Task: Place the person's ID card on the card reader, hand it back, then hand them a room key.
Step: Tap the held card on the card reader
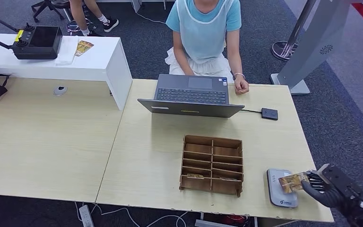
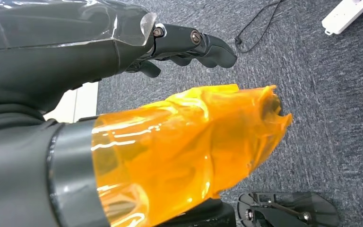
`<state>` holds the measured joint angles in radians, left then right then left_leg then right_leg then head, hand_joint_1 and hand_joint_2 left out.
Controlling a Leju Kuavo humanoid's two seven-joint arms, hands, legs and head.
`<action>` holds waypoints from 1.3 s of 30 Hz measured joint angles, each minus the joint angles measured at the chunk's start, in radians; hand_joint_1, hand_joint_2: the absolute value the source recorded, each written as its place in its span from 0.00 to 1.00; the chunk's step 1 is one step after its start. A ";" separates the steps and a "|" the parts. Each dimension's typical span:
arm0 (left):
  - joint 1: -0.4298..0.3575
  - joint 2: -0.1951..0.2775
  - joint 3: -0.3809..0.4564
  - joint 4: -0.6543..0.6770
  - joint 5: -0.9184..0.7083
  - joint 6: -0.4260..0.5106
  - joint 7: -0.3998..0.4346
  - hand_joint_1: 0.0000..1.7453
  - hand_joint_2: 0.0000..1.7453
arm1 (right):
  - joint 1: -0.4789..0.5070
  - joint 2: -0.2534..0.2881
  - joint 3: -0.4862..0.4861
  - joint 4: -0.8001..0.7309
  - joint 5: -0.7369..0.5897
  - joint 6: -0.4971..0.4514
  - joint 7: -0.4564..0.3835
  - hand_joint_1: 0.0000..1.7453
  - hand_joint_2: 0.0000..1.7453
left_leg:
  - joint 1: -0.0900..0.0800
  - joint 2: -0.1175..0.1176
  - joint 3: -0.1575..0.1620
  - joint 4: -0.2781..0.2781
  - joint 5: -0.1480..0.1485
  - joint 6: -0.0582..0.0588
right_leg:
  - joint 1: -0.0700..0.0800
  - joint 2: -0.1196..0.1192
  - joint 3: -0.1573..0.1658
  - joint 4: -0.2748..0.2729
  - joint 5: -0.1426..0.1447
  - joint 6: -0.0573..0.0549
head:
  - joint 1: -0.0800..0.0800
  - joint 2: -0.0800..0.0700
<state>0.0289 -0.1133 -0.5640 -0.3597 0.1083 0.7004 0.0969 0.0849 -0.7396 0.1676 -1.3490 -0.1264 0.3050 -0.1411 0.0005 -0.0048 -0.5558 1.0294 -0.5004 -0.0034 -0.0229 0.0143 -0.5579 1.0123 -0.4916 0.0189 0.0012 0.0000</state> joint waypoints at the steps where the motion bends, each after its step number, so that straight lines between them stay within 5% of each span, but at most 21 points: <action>1: 0.000 0.000 0.000 0.000 0.000 0.000 0.000 0.00 0.00 | -0.001 0.004 0.003 0.003 0.003 -0.001 0.000 1.00 1.00 | 0.000 0.000 0.000 0.000 0.000 0.000 | 0.000 0.000 0.000 0.000 0.000 0.000 | 0.000 0.000; 24: -0.002 0.000 0.000 0.000 0.000 0.000 0.009 0.00 0.00 | -0.091 0.063 0.066 0.138 0.106 -0.092 0.044 1.00 1.00 | 0.000 0.001 0.001 0.000 0.000 0.000 | 0.000 0.001 0.000 0.000 0.000 0.000 | 0.000 0.000; 39: -0.001 0.000 0.000 0.000 0.000 0.000 0.032 0.00 0.00 | -0.046 0.015 -0.021 0.032 0.023 -0.100 0.029 1.00 1.00 | 0.000 0.001 0.001 0.000 0.000 0.000 | 0.000 0.001 0.000 0.000 0.000 0.000 | 0.000 0.000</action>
<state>0.0277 -0.1131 -0.5640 -0.3597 0.1083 0.7004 0.1287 0.0388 -0.7247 0.1461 -1.3166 -0.1029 0.2052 -0.1122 0.0001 -0.0042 -0.5551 1.0295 -0.5005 -0.0033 -0.0231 0.0152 -0.5578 1.0122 -0.4913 0.0192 0.0012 0.0000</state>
